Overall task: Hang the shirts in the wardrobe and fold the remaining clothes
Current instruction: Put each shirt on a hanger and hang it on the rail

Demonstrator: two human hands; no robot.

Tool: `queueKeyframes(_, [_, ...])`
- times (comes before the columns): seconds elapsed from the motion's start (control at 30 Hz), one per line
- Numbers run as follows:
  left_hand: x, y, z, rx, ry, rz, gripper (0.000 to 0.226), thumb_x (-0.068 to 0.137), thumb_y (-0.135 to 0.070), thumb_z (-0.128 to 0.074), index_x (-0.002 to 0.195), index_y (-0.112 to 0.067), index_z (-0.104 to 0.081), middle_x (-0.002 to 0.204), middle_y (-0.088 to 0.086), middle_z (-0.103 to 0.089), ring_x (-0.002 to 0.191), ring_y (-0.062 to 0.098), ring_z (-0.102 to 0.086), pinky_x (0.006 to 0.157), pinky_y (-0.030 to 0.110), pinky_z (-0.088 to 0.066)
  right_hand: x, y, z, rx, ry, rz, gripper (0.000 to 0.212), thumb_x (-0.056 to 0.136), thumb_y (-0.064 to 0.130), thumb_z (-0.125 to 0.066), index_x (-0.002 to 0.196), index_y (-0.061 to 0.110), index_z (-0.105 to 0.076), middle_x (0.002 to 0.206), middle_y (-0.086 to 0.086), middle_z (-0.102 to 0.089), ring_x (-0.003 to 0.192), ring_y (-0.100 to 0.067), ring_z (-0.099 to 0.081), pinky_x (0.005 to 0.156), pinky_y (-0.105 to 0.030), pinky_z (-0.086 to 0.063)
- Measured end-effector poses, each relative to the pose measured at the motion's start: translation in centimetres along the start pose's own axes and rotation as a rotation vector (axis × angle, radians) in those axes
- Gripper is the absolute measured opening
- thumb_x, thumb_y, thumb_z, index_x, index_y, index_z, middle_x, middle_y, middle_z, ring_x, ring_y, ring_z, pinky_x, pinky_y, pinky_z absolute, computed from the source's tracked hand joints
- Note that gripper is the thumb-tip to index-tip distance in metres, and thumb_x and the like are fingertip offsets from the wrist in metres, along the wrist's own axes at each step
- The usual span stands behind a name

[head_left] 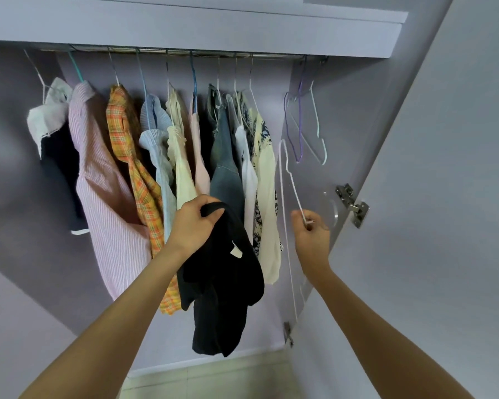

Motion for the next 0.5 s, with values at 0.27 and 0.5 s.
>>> queueKeyframes(0.27, [0.4,1.4,0.5,0.072,-0.038,0.076,0.009,0.090,-0.009,-0.057,0.097,-0.009,-0.064,0.090,-0.001,-0.061,0.088,0.014,-0.055,0.077,0.018,-0.038,-0.6,0.4,1.5,0.223,-0.287,-0.286,0.055,0.096,0.041,-0.038,0.047,0.018,-0.039,0.036,0.011,-0.033,0.034,-0.002,-0.033,0.042,-0.016,-0.033])
queueKeyframes(0.5, [0.0,-0.6,0.1,-0.075,0.118,0.061,0.011,0.091,-0.005,-0.055,0.094,-0.012,-0.063,0.089,0.000,-0.063,0.085,0.011,-0.058,0.075,0.013,-0.043,0.3,1.1,-2.1,0.733,-0.172,-0.426,0.050,0.098,0.026,-0.039,0.052,0.017,-0.025,0.036,0.007,-0.024,0.032,-0.009,-0.023,0.036,-0.019,-0.025])
Point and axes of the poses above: each hand's wrist, its own x-axis towards the middle knuckle, its own z-axis out of the back of the hand, y = z × x, the point moved 4 cm from there along x, towards the middle knuckle
